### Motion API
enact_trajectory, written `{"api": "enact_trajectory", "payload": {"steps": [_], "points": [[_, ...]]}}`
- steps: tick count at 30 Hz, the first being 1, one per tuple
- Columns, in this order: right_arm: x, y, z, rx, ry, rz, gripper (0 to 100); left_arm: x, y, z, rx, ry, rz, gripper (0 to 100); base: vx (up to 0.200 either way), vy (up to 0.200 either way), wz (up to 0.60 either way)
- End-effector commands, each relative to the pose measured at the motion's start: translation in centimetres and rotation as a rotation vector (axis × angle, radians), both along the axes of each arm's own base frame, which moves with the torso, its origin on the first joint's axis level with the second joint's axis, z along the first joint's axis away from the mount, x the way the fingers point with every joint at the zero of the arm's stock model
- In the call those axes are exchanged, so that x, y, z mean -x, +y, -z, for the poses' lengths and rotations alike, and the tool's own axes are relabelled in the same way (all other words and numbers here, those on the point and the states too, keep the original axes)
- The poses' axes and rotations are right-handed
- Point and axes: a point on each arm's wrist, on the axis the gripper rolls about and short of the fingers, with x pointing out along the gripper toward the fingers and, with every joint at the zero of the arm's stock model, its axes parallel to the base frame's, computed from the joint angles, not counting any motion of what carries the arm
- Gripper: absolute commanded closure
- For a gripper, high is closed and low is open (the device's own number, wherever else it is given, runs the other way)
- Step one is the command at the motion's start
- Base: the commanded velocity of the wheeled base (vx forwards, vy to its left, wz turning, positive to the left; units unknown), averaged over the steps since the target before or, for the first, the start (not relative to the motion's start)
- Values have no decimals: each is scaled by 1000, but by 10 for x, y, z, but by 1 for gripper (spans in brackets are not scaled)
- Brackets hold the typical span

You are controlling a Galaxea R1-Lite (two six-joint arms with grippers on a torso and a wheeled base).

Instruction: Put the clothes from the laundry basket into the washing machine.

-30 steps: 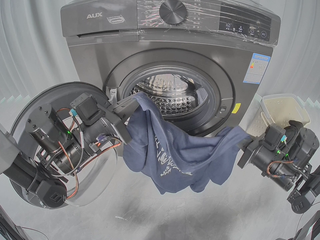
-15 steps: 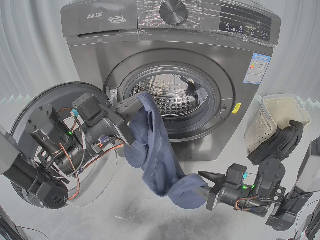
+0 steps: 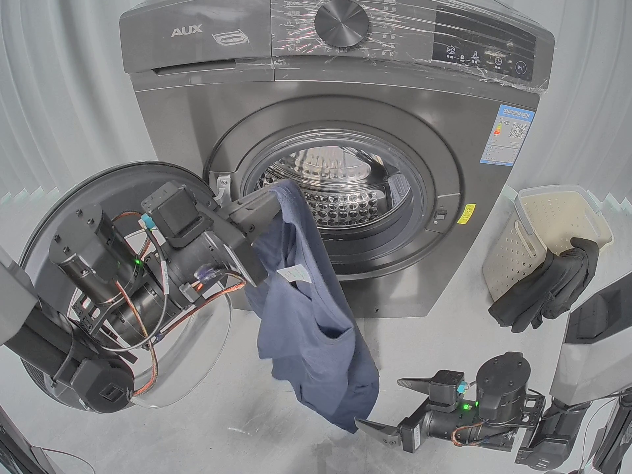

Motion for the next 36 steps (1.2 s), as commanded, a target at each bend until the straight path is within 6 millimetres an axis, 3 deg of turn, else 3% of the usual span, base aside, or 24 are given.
{"api": "enact_trajectory", "payload": {"steps": [1,2,5,6,7,10,19,36], "points": [[-17,10,4,-22,-19,26,0,0,0,0,1,-1,2,100,0,0,0],[-35,15,4,-52,-48,57,0,0,0,0,0,0,2,100,0,0,0],[-59,25,0,-101,-107,86,0,1,-1,0,0,-1,7,100,0,0,0],[-59,25,0,-101,-107,86,0,1,-1,0,0,-1,7,100,0,0,0],[-73,28,3,-114,-127,103,0,2,-1,-1,1,-2,8,100,0,0,0],[-89,33,7,-127,-148,109,0,4,0,-4,8,-10,11,100,0,0,0],[-122,53,21,-158,-198,101,0,10,-1,-10,24,-23,30,100,0,0,0],[-167,89,13,-281,-328,149,0,15,-3,-12,25,-28,50,100,0,0,0]]}}
